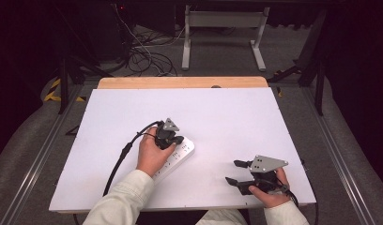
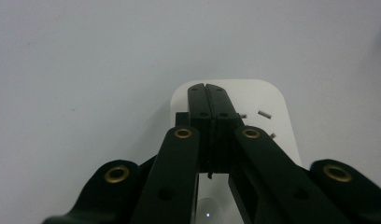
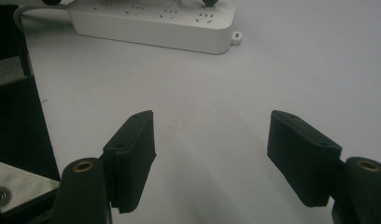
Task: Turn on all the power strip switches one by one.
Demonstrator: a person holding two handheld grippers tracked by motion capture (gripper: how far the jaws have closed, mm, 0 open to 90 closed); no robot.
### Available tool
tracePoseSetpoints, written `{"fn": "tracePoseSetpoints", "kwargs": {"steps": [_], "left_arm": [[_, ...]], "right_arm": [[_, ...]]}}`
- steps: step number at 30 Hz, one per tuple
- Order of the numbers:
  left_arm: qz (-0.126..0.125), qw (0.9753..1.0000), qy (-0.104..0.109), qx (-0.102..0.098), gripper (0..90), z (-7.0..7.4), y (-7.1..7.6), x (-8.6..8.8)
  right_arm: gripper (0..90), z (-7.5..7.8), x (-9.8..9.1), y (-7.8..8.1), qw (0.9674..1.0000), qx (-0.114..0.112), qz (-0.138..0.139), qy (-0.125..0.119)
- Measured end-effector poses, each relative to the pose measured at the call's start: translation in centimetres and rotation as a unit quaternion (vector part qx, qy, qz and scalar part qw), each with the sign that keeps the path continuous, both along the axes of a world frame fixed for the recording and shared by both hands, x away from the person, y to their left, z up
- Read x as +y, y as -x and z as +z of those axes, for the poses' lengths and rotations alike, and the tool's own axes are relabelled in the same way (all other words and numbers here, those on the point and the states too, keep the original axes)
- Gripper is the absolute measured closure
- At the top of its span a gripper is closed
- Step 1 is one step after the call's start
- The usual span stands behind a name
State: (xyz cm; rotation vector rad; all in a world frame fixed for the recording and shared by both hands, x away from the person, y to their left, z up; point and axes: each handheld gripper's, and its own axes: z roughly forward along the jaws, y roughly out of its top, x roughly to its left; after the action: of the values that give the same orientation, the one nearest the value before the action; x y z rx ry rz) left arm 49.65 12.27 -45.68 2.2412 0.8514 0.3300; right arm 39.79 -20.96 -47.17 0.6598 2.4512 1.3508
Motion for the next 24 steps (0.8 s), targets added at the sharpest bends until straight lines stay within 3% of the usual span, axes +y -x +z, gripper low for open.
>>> {"fn": "tracePoseSetpoints", "kwargs": {"steps": [11, 18, 24], "left_arm": [[-0.001, 0.9999, -0.017, -0.004, 90.0, 0.02, 0.1, -0.34], [0.003, 0.9998, -0.017, -0.009, 90.0, -0.12, 0.08, -0.56], [0.0, 1.0, -0.01, 0.001, 90.0, -0.12, -0.15, -0.55]], "right_arm": [[32.8, 0.0, 0.07, 0.06, 1.0, -0.001, 0.003, 0.002], [32.8, 0.02, 0.28, 0.2, 1.0, -0.001, 0.007, 0.003], [32.6, 0.03, 0.32, 0.3, 1.0, -0.001, 0.009, 0.002]]}}
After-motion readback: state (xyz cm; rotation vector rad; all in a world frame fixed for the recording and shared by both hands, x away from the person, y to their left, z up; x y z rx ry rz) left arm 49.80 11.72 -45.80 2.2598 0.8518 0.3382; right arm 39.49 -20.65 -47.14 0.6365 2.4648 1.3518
